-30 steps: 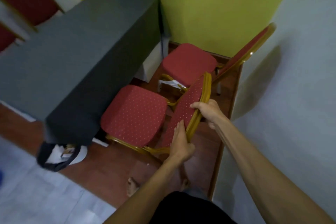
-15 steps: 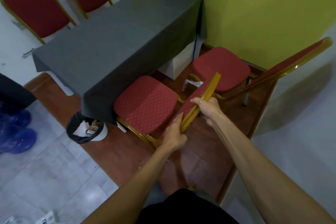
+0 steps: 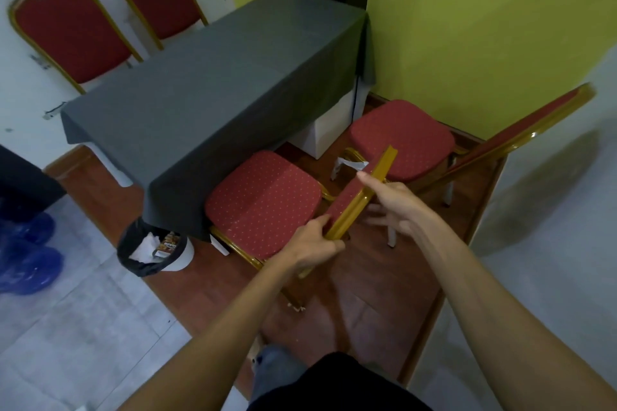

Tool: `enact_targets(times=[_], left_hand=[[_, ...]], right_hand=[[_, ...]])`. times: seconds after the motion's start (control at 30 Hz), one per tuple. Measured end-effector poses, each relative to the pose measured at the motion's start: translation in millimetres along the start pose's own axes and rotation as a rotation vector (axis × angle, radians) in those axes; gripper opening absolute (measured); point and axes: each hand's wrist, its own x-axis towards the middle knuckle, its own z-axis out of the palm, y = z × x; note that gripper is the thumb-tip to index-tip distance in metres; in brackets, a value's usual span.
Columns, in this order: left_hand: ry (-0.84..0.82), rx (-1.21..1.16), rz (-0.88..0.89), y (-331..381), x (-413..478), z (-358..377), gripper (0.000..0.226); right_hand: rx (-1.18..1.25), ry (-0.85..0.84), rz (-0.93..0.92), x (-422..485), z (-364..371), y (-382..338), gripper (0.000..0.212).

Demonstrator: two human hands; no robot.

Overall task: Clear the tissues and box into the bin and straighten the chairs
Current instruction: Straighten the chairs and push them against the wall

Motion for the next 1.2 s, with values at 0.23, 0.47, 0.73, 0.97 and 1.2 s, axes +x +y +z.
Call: enact_targets(times=[0.23, 0.47, 0.73, 0.97, 1.2], left_hand=[[0.152, -0.030, 0.221, 85.3, 15.8, -7.1, 0.066], [0.154, 0.036, 0.391, 165.4, 43.1, 14.7, 0.064], [0.025, 0.110, 0.418, 231.6, 114.3, 47.0, 0.063], [-0.133, 0.161, 0.405, 294.1, 216.6, 93.2, 0.061], [-0.313, 0.225, 0.358, 346.3, 303.0, 125.7, 0.070]], right_hand=[[0.040, 0.225, -0.095, -10.0, -61.8, -51.7, 0.061], [0.108, 0.344, -0.133, -8.7, -143.7, -72.8, 0.051], [0.105, 0.573, -0.145, 19.6, -228.8, -103.2, 0.031], [0.053, 0.728, -0.080, 72.8, -313.9, -134.0, 0.057], [-0.041, 0.699, 0.036, 122.9, -387.2, -164.6, 0.052]])
